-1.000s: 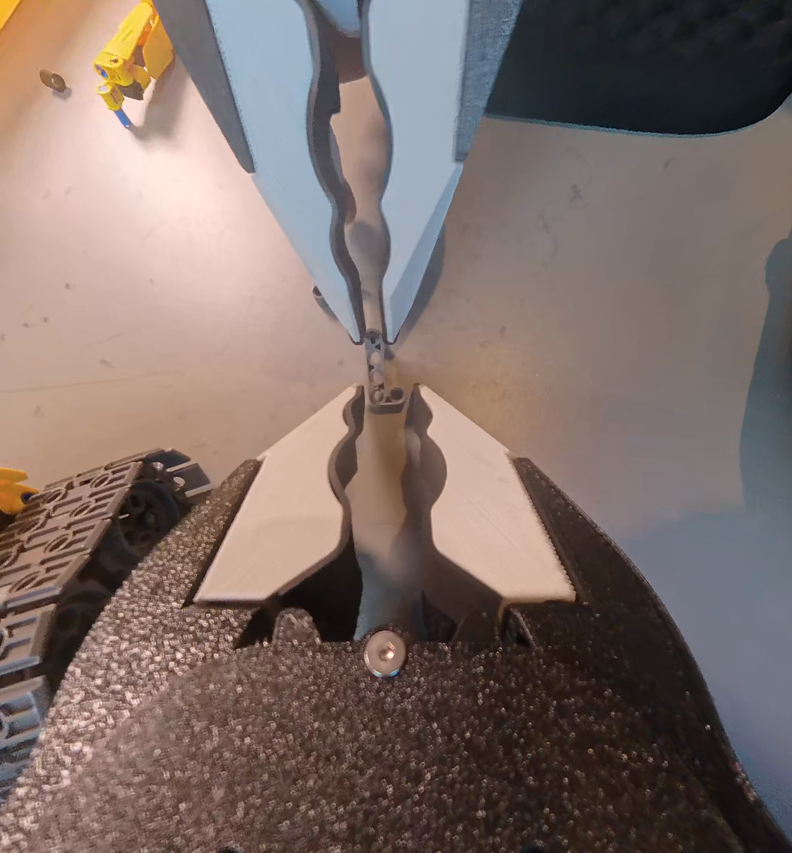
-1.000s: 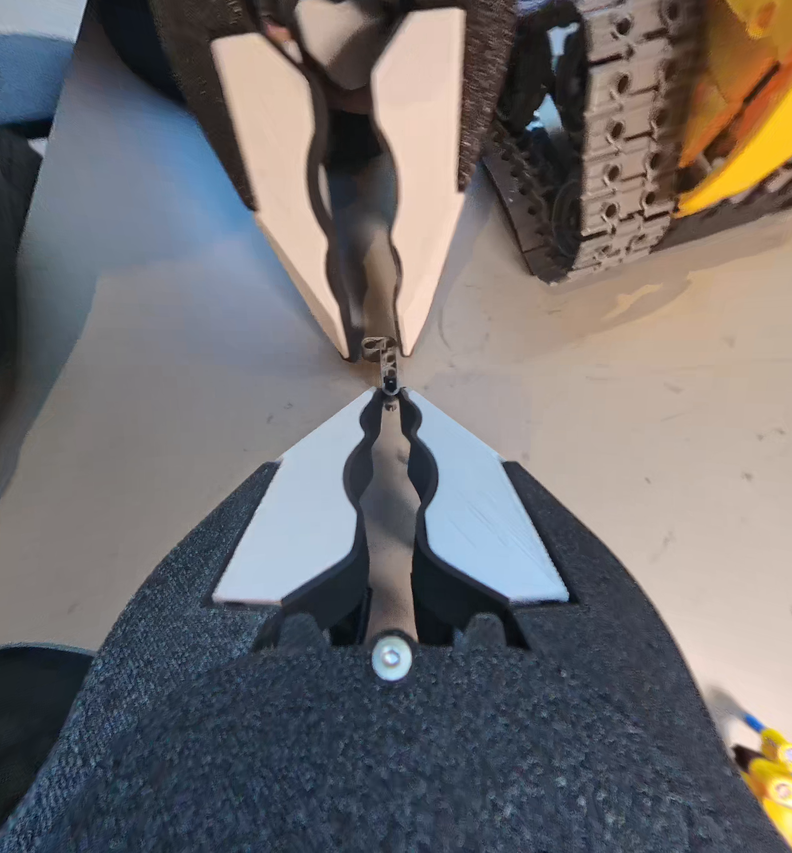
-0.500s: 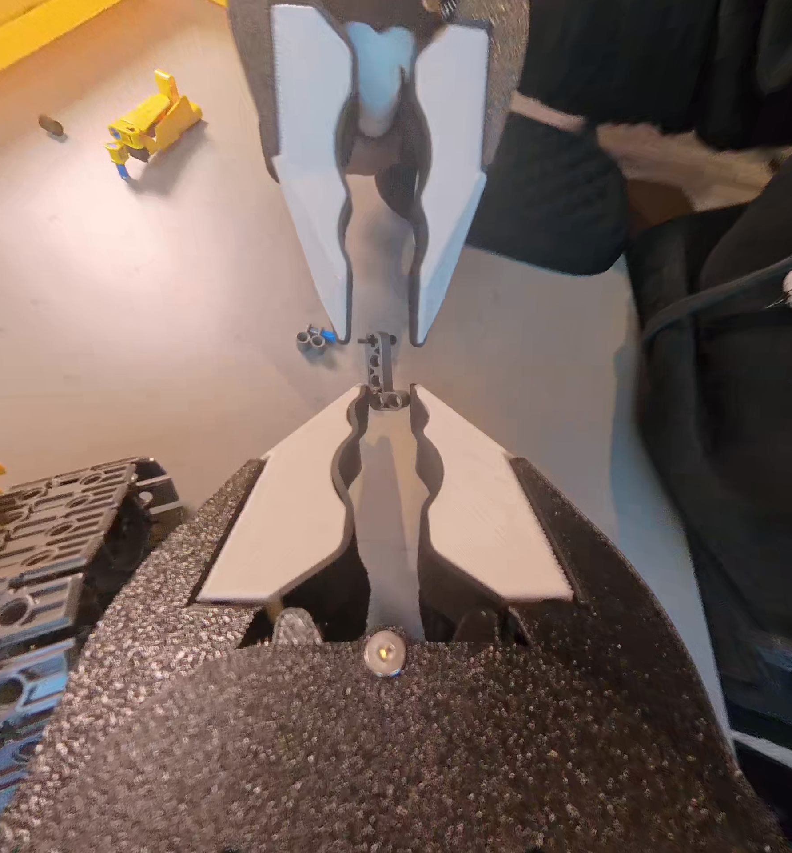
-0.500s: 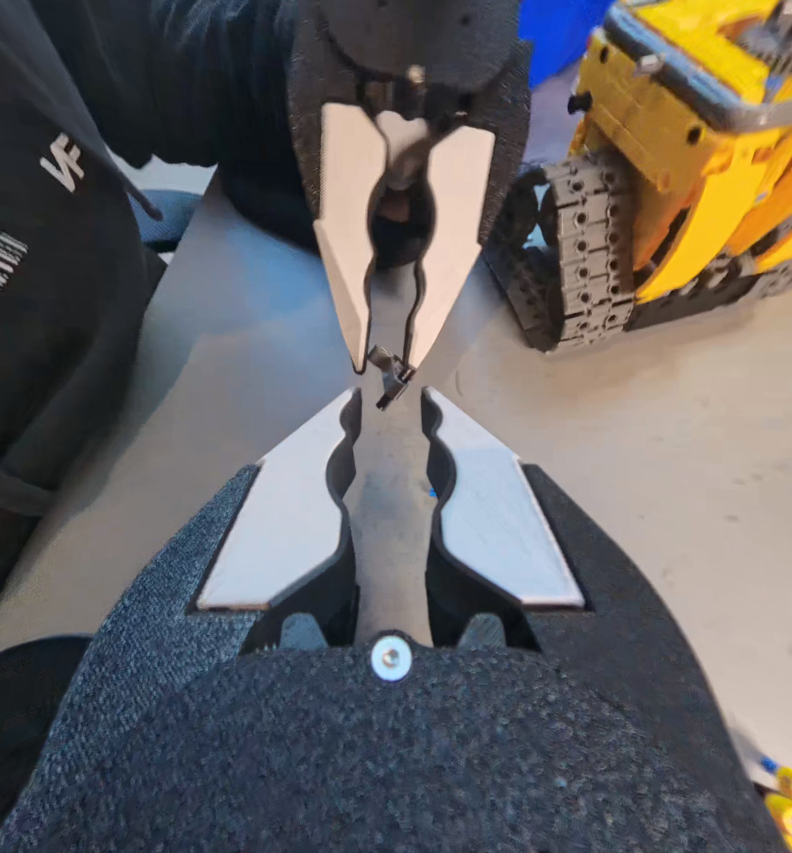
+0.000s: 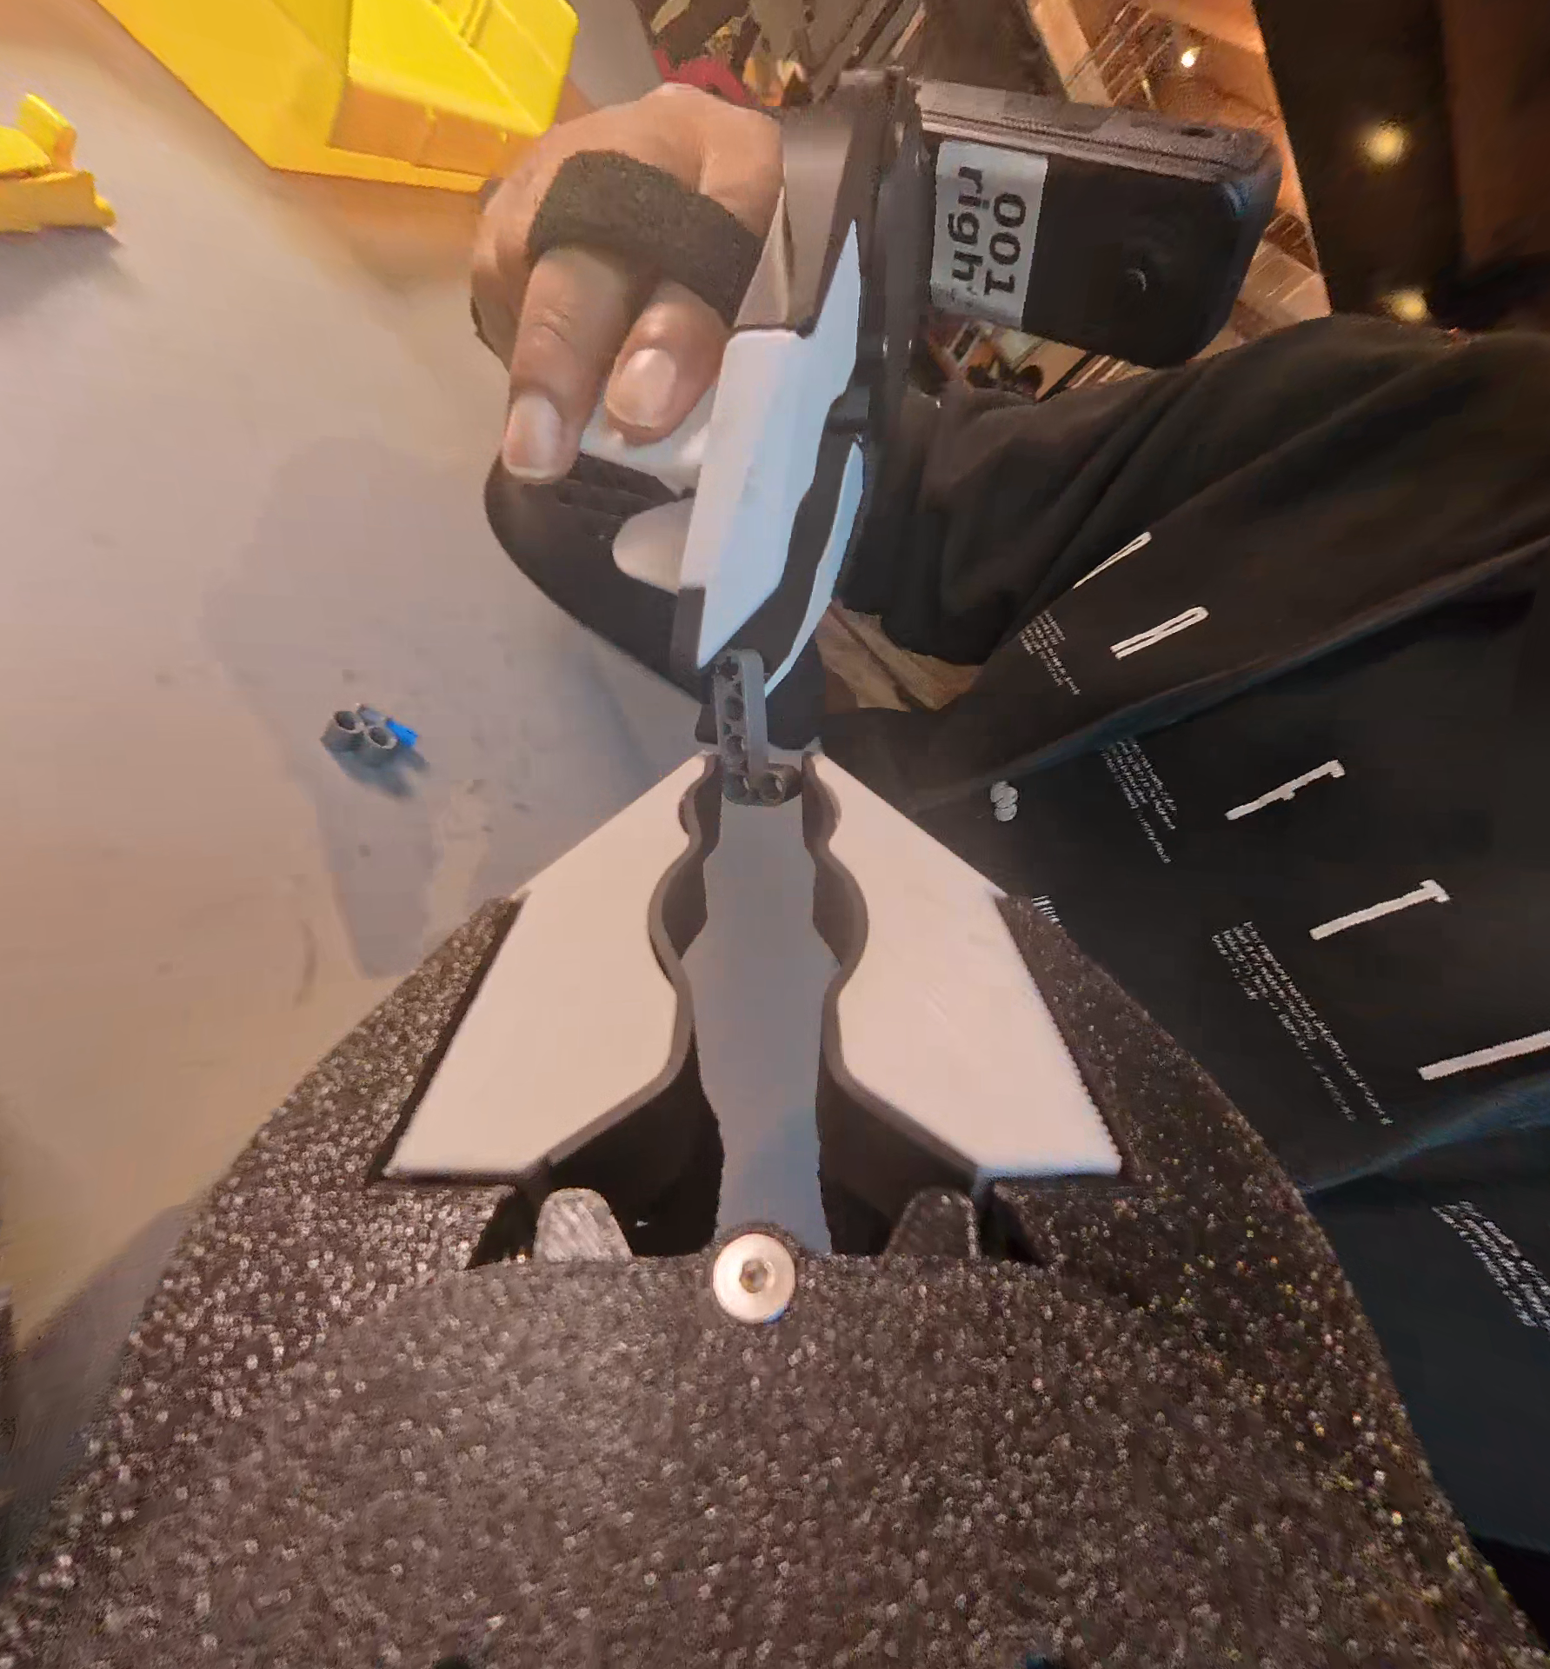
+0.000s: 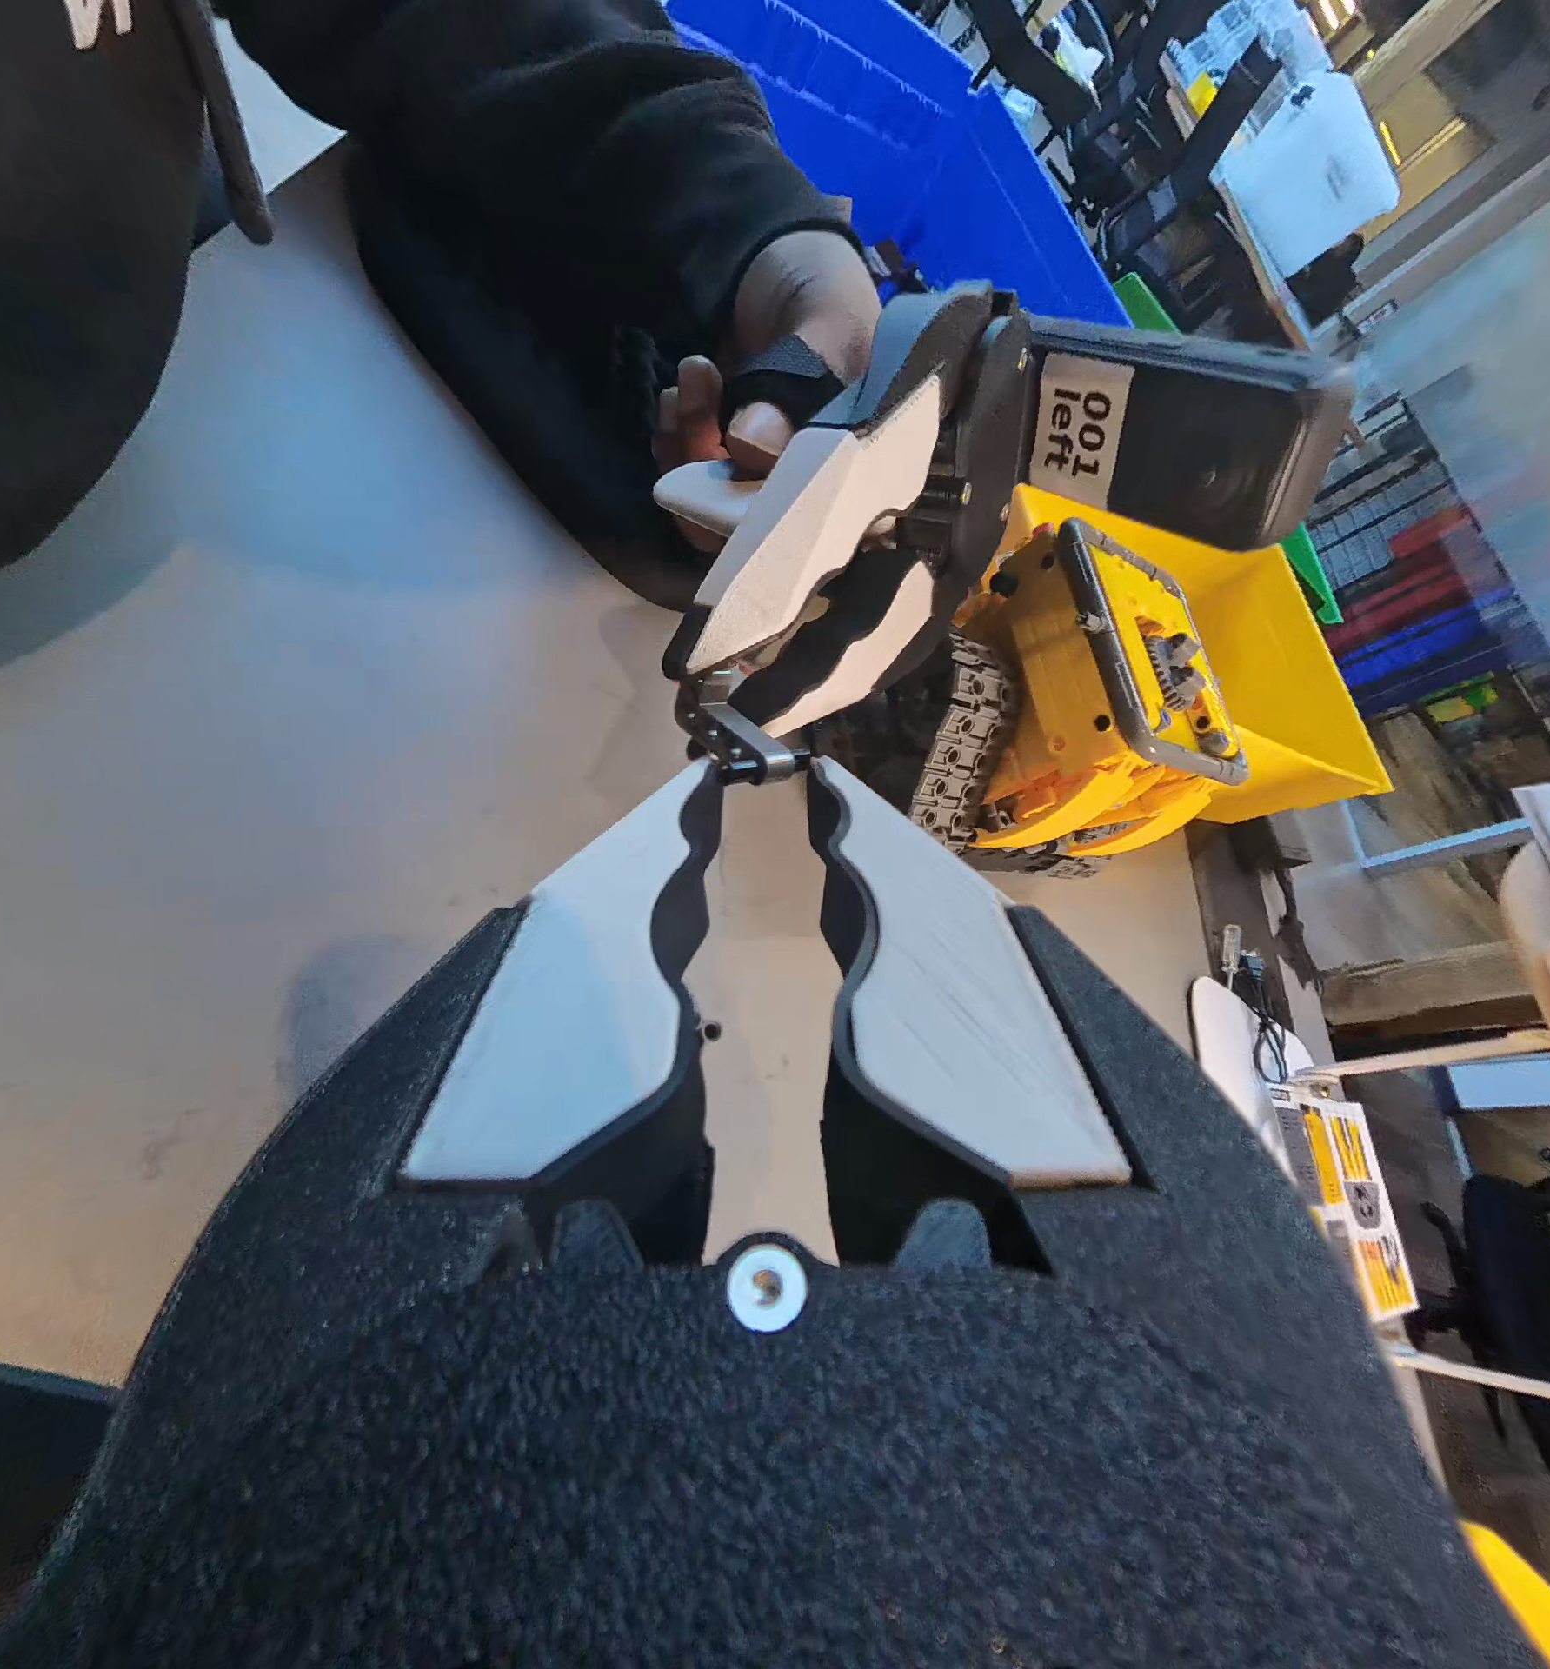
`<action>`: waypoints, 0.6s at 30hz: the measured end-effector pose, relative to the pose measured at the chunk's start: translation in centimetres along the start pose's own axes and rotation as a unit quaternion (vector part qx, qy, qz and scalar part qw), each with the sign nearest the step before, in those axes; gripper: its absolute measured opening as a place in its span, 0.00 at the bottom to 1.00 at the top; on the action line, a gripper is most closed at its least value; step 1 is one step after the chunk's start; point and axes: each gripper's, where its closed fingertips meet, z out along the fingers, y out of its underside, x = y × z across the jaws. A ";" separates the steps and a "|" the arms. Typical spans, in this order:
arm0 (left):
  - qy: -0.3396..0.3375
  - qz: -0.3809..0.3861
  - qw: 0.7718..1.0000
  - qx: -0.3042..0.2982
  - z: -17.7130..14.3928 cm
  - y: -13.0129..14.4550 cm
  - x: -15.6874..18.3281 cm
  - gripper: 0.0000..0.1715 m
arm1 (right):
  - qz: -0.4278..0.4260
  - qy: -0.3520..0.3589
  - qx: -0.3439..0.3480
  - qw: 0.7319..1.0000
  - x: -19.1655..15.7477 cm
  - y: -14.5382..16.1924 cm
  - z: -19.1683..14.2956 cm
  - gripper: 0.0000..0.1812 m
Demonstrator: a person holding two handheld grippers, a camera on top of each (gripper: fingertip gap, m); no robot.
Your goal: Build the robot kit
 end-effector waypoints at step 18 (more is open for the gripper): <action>-0.252 0.159 0.951 -0.078 -0.8 0.9 -5.4 0.09 | 0.430 -0.127 -0.075 0.891 -1.9 4.7 1.2 0.00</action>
